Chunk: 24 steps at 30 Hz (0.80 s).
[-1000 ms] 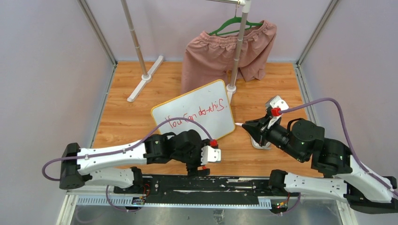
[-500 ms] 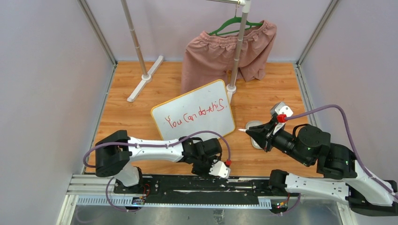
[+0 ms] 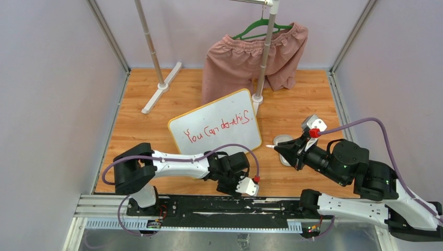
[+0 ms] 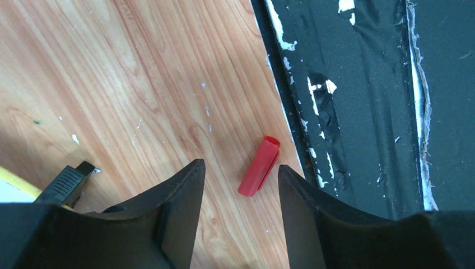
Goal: Write a sentence on the whiteboard
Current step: Close the whiteboard marker at the center of the board.
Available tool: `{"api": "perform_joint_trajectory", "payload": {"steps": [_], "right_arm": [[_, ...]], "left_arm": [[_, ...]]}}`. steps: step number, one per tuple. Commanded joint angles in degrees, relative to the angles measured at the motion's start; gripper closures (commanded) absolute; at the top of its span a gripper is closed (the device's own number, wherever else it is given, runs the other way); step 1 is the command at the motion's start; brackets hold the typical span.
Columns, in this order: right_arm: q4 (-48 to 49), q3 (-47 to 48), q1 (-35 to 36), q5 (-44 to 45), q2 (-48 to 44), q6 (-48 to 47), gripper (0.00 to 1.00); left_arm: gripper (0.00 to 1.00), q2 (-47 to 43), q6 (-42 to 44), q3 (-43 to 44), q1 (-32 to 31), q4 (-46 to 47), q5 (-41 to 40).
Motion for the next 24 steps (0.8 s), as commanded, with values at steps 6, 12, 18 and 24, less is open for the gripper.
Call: {"api": "perform_joint_trajectory", "payload": {"steps": [6,12,18,24], "right_arm": [[-0.46,0.66,-0.65,0.51,-1.51,0.2,1.0],[-1.09,0.91,-0.65,0.6,-2.06,0.89,1.0],[-1.17,0.92,-0.65,0.38,-2.0,1.5,1.0],[-1.34,1.08,-0.65,0.0,-2.22,2.12,1.0]], "left_arm": [[0.52,1.25,-0.94,-0.69,0.38,2.15,2.5],[0.52,0.07,-1.69,-3.93,0.03,4.18,2.24],[0.53,-0.11,-1.57,-4.76,-0.06,4.73,1.63],[0.61,0.96,-1.8,-4.97,-0.41,4.38,1.41]]}}
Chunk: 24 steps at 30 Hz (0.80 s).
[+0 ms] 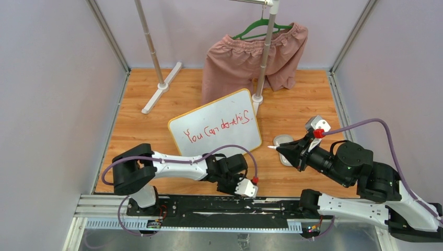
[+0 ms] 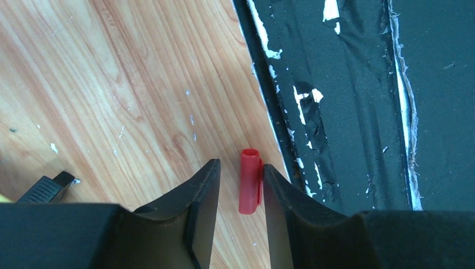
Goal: Write a sentence on the whiteboard
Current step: Close the whiteboard marker at the center of the board.
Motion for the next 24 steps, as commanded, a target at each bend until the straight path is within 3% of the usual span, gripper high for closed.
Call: {"api": "perform_joint_trajectory", "payload": {"steps": [1,9,24], "right_arm": [[-0.43,1.1,-0.65,0.06,-0.84,1.08,1.0],[-0.34,1.1,-0.65,-0.1,-0.52,1.33,1.0],[0.03,1.01,-0.65,-0.54,-0.58,1.61,1.0]], "left_arm": [[0.62,1.5,-0.3,-1.78,-0.58,-0.02,-0.58],[0.47,-0.59,-2.87,-3.15,-0.67,0.81,-3.03],[0.6,-1.5,-2.87,-3.63,-0.68,-0.94,-3.24]]}}
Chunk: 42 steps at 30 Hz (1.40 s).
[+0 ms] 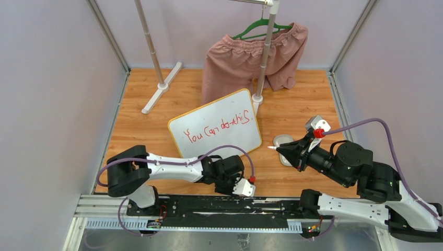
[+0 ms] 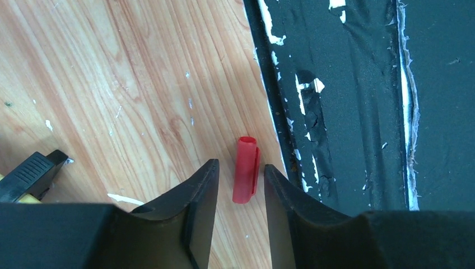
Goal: Write a sentence on the whiteboard
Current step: Close the whiteboard marker at the center of the board.
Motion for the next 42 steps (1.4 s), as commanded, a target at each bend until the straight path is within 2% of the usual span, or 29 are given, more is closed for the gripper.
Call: {"api": "perform_joint_trajectory", "payload": {"steps": [1,9,14,19,26,32,38,42], "right_arm": [[0.36,0.94,-0.65,-0.5,-0.7,1.05,1.0],[-0.15,1.27,-0.65,-0.31,-1.26,1.53,1.0],[-0.16,1.23,-0.65,-0.32,-1.06,1.72,1.0],[-0.1,1.77,-0.65,-0.28,-0.36,1.55,1.0],[0.87,1.91,-0.65,-0.56,1.75,1.06,1.0],[1.69,2.16,-0.7,-1.73,4.82,-0.08,1.0],[1.89,4.86,-0.65,-8.06,10.98,-2.38,1.0],[1.52,7.46,-0.57,-12.86,16.39,-3.82,1.0]], "left_arm": [[0.62,2.35,0.4,0.31,-0.26,-3.97,-0.62],[0.78,6.32,1.32,3.24,-0.26,-6.59,1.58],[1.0,5.89,0.46,3.21,-0.22,-5.99,1.17],[1.0,0.77,-1.57,2.08,-0.18,-3.63,-2.03],[1.0,-10.93,-3.2,-0.66,0.88,-1.02,-6.71],[1.0,-21.9,-8.18,-5.18,0.92,3.95,-11.28],[1.0,-36.93,-12.15,-9.21,0.97,11.65,-15.58],[1.0,-43.2,-14.59,-10.3,0.97,15.21,-16.75]]}}
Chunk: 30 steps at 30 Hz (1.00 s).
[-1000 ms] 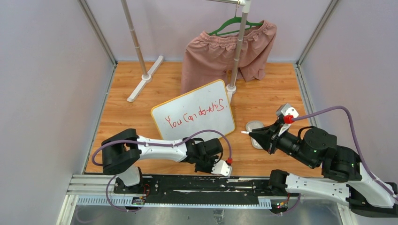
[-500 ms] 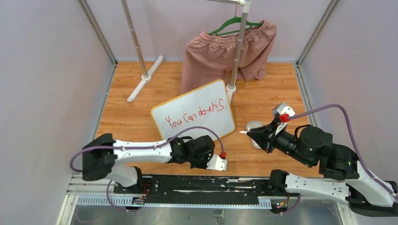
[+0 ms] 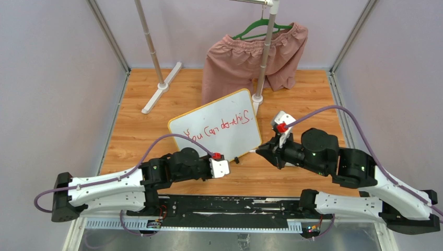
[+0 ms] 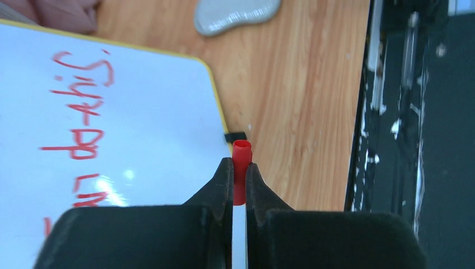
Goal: Write a sentence on the whiteboard
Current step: Close the whiteboard marker at the center of the board.
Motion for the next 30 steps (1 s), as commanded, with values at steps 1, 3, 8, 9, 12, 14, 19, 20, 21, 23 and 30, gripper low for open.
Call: {"api": "perform_joint_trajectory", "payload": {"steps": [1,3,8,9,12,14,19,20,21,23,30], "right_arm": [[0.79,3.64,-0.57,-6.52,5.0,-2.96,1.0],[0.79,4.92,-0.48,-7.19,7.03,-3.53,1.0],[0.58,7.83,0.63,-7.42,11.55,-5.12,1.0],[0.53,8.34,0.97,-7.25,12.4,-5.32,1.0],[1.31,9.98,1.74,-7.24,14.29,-5.89,1.0],[1.57,11.11,1.89,-7.62,15.39,-6.35,1.0],[1.49,13.6,2.77,-8.12,18.94,-7.24,1.0],[1.6,14.07,2.97,-8.06,19.52,-7.4,1.0],[1.76,14.53,3.17,-8.12,20.12,-7.57,1.0],[2.04,15.42,3.47,-8.06,21.27,-7.75,1.0],[3.32,17.03,4.07,-8.2,23.5,-8.05,1.0]], "left_arm": [[1.0,-6.13,-4.57,-1.0,0.2,8.16,-3.33],[1.0,-7.88,-5.62,-1.54,0.2,9.48,-5.05],[1.0,-12.76,-10.79,-3.73,0.2,12.88,-7.77],[1.0,-13.76,-11.77,-4.45,0.2,14.12,-7.74],[1.0,-16.67,-14.35,-6.55,0.2,16.05,-8.53],[1.0,-18.49,-15.72,-8.06,0.2,17.22,-9.06],[1.0,-22.31,-18.21,-10.39,0.2,18.79,-9.3],[1.0,-22.55,-18.45,-10.54,0.2,18.82,-9.19],[1.0,-23.17,-18.67,-10.59,0.2,18.84,-9.13],[1.0,-23.77,-18.84,-10.69,0.2,18.83,-9.15],[1.0,-24.91,-18.5,-10.51,0.2,18.8,-8.62]]}}
